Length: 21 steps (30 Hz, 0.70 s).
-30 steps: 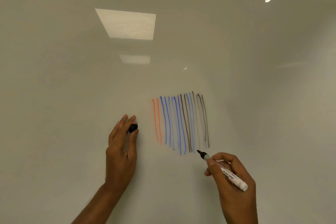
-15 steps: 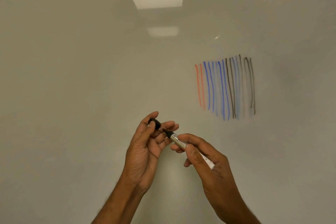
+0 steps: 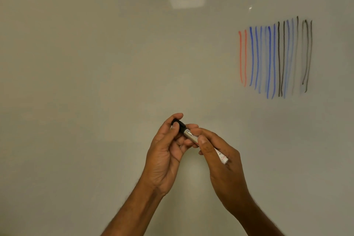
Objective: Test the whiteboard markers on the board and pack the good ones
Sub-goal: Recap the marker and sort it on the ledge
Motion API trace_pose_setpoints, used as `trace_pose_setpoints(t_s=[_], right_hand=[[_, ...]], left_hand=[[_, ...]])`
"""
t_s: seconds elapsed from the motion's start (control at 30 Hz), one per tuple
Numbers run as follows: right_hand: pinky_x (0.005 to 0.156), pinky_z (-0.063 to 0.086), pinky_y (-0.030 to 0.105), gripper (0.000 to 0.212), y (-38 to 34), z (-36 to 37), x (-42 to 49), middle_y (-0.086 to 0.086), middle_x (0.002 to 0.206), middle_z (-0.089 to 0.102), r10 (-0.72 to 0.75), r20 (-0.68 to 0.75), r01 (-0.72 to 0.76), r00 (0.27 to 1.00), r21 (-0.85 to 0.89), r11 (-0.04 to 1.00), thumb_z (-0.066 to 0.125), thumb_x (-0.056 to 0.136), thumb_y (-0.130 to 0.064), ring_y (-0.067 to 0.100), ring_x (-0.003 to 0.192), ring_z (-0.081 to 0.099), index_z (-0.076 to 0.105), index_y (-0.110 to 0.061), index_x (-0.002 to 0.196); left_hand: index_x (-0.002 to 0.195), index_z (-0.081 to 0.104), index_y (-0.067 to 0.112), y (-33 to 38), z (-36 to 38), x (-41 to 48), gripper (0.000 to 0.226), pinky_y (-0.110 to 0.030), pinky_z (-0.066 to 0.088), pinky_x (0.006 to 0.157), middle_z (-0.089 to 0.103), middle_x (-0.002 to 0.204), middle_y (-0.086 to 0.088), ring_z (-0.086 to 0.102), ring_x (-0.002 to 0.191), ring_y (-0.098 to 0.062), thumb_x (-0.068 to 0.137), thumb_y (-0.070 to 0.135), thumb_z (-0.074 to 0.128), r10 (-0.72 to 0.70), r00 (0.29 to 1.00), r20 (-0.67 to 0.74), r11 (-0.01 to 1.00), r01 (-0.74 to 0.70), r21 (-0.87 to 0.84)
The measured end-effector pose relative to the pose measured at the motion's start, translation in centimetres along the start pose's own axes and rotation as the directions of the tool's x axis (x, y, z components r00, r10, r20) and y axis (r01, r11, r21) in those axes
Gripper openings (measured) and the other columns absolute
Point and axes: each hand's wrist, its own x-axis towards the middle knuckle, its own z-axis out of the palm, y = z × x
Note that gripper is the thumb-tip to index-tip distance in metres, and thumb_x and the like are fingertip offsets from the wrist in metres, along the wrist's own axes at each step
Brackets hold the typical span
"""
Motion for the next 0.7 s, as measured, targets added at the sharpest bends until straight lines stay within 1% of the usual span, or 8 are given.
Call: trace_pose_setpoints(t_s=[0.07, 0.17, 0.33, 0.47, 0.57, 0.63, 0.67, 0.7], right_hand=[[0.093, 0.052, 0.019, 0.031, 0.6, 0.4, -0.3, -0.012, 0.114, 0.074, 0.011, -0.008, -0.011, 1.0, 0.005, 1.0, 0.051, 0.094, -0.025, 0.006, 0.111, 0.066, 0.071, -0.016, 0.117], [0.091, 0.052, 0.017, 0.028, 1.5, 0.9, -0.8, -0.01, 0.112, 0.074, 0.018, -0.005, -0.018, 1.0, -0.002, 1.0, 0.051, 0.098, -0.019, 0.007, 0.11, 0.067, 0.071, -0.015, 0.117], [0.092, 0.051, 0.02, 0.026, 2.8, 1.9, -1.6, -0.004, 0.112, 0.074, 0.051, 0.028, -0.051, 0.998, -0.006, 0.999, 0.05, 0.102, -0.009, 0.011, 0.11, 0.067, 0.07, -0.011, 0.117], [0.081, 0.051, 0.018, 0.023, 4.3, 2.5, -2.7, -0.004, 0.109, 0.074, 0.132, 0.074, -0.132, 0.988, -0.016, 0.991, 0.051, 0.102, -0.012, 0.009, 0.1, 0.068, 0.069, -0.011, 0.117], [0.07, 0.052, 0.022, 0.015, 6.2, 2.7, -3.9, 0.002, 0.096, 0.075, 0.222, 0.046, -0.221, 0.974, -0.032, 0.975, 0.061, 0.097, -0.016, 0.015, 0.085, 0.07, 0.07, -0.013, 0.109], [0.067, 0.055, 0.029, 0.01, 7.7, 2.7, -5.1, 0.005, 0.087, 0.075, 0.245, 0.033, -0.242, 0.969, -0.075, 0.967, 0.069, 0.093, -0.018, 0.024, 0.08, 0.069, 0.071, -0.017, 0.103], [0.067, 0.054, 0.031, 0.01, 8.6, 2.6, -5.7, 0.004, 0.085, 0.074, 0.247, 0.039, -0.241, 0.968, -0.116, 0.964, 0.071, 0.091, -0.018, 0.025, 0.077, 0.068, 0.071, -0.019, 0.101], [0.064, 0.053, 0.026, 0.01, 9.4, 2.5, -6.4, 0.0, 0.083, 0.073, 0.25, 0.056, -0.238, 0.967, -0.166, 0.957, 0.072, 0.091, -0.018, 0.021, 0.074, 0.066, 0.072, -0.021, 0.101]], left_hand=[[0.121, 0.066, 0.01, -0.4, -0.8, -0.2, 0.024, -0.036, 0.06, 0.084, 0.065, 0.094, -0.007, 0.065, 0.081, -0.018, 0.102, 0.013, 0.051, -0.009, 1.0, -0.021, 0.999, 0.008, -0.037], [0.119, 0.067, 0.012, -1.0, -2.1, -0.6, 0.023, -0.034, 0.059, 0.082, 0.062, 0.095, -0.01, 0.064, 0.082, -0.018, 0.103, 0.013, 0.051, -0.017, 0.999, -0.041, 0.999, 0.015, -0.04], [0.121, 0.061, 0.011, -1.4, -4.1, -1.4, 0.021, -0.031, 0.058, 0.081, 0.061, 0.09, -0.005, 0.064, 0.074, -0.013, 0.106, 0.01, 0.046, -0.029, 0.998, -0.047, 0.999, 0.027, -0.038], [0.124, 0.059, 0.011, -1.5, -6.5, -2.4, 0.024, -0.033, 0.059, 0.083, 0.069, 0.095, -0.008, 0.069, 0.083, -0.018, 0.107, 0.01, 0.042, -0.043, 0.996, -0.077, 0.997, 0.048, 0.063], [0.128, 0.058, 0.011, -1.7, -8.5, -3.5, 0.026, -0.037, 0.06, 0.087, 0.072, 0.111, -0.019, 0.071, 0.106, -0.031, 0.109, 0.013, 0.041, -0.063, 0.991, -0.117, 0.99, 0.078, 0.119], [0.13, 0.057, 0.011, -2.1, -10.1, -4.2, 0.027, -0.041, 0.059, 0.092, 0.071, 0.116, -0.022, 0.069, 0.113, -0.036, 0.109, 0.014, 0.04, -0.068, 0.985, -0.157, 0.985, 0.091, 0.145], [0.131, 0.056, 0.011, -2.4, -10.9, -4.6, 0.028, -0.042, 0.058, 0.094, 0.071, 0.118, -0.023, 0.069, 0.114, -0.037, 0.109, 0.014, 0.04, -0.067, 0.982, -0.177, 0.981, 0.097, 0.168], [0.131, 0.056, 0.011, -2.7, -11.7, -5.0, 0.028, -0.044, 0.057, 0.096, 0.071, 0.119, -0.023, 0.068, 0.114, -0.038, 0.109, 0.014, 0.039, -0.066, 0.979, -0.194, 0.974, 0.105, 0.199]])
